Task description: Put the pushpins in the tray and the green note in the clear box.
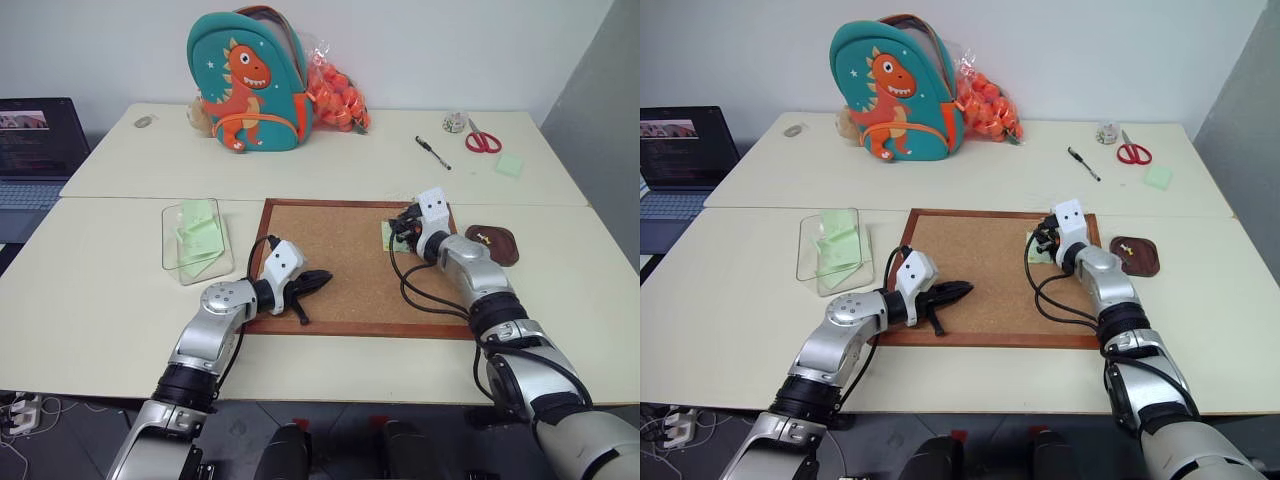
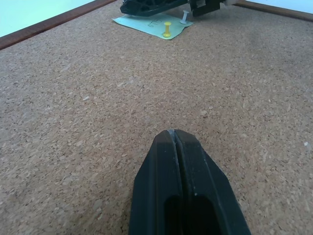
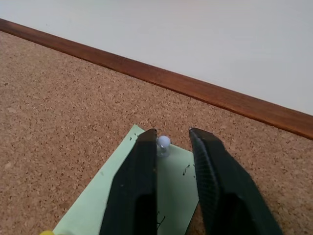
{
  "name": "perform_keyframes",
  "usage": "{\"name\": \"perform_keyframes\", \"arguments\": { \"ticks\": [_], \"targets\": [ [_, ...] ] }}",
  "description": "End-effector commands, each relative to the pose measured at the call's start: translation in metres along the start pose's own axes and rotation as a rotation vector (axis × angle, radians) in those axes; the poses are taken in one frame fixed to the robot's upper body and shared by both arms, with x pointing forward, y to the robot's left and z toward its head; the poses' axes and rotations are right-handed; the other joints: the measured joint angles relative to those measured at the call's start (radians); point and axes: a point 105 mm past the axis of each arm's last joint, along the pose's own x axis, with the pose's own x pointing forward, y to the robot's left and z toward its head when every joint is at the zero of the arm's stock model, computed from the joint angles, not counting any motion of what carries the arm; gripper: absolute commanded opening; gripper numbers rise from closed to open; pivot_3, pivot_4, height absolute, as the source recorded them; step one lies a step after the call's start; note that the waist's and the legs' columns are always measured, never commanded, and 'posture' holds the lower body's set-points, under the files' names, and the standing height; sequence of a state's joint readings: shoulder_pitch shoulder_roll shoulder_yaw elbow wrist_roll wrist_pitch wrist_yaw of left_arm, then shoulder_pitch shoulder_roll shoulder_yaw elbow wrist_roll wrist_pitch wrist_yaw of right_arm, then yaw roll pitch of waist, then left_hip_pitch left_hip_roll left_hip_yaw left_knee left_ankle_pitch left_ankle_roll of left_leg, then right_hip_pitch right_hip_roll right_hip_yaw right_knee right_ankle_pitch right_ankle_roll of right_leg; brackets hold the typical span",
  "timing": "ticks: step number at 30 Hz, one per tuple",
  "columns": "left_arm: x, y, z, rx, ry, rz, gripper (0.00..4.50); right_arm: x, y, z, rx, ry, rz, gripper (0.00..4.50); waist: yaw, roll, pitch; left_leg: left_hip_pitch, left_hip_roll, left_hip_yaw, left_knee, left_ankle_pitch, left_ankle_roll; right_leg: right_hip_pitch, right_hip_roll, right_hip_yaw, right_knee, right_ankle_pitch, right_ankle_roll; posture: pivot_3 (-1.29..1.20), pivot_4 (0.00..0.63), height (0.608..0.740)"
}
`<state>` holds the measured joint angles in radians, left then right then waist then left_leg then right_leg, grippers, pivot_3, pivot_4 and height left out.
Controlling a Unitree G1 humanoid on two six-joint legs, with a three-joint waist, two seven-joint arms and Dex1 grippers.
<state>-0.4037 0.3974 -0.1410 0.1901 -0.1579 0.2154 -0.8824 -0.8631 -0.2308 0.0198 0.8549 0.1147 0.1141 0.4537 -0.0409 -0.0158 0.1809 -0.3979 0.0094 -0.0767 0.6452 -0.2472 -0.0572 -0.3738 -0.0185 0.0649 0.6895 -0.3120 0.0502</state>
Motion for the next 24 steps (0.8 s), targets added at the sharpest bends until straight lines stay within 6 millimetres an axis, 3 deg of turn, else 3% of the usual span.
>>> {"name": "perform_keyframes", "arguments": {
  "ticks": [1,24],
  "targets": [
    [0.001,-0.009,-0.011,-0.025,0.041,-0.028,0.00,0.001,-0.007,0.021,-0.019,-0.064,-0.029,0.04,0.000,0.000,0.000,0.000,0.000,0.000,0.000,0.000,0.000,0.000,0.000,0.000,0.000,0.000,0.000,0.00,0.150,0.740],
    [0.001,-0.015,-0.015,-0.047,0.052,-0.035,0.00,-0.003,-0.005,0.049,-0.023,-0.203,-0.018,0.02,-0.001,0.000,0.000,-0.001,0.000,0.000,0.000,0.000,0.000,-0.001,0.000,0.000,0.000,0.000,0.000,0.00,0.150,0.740]
  ]
}}
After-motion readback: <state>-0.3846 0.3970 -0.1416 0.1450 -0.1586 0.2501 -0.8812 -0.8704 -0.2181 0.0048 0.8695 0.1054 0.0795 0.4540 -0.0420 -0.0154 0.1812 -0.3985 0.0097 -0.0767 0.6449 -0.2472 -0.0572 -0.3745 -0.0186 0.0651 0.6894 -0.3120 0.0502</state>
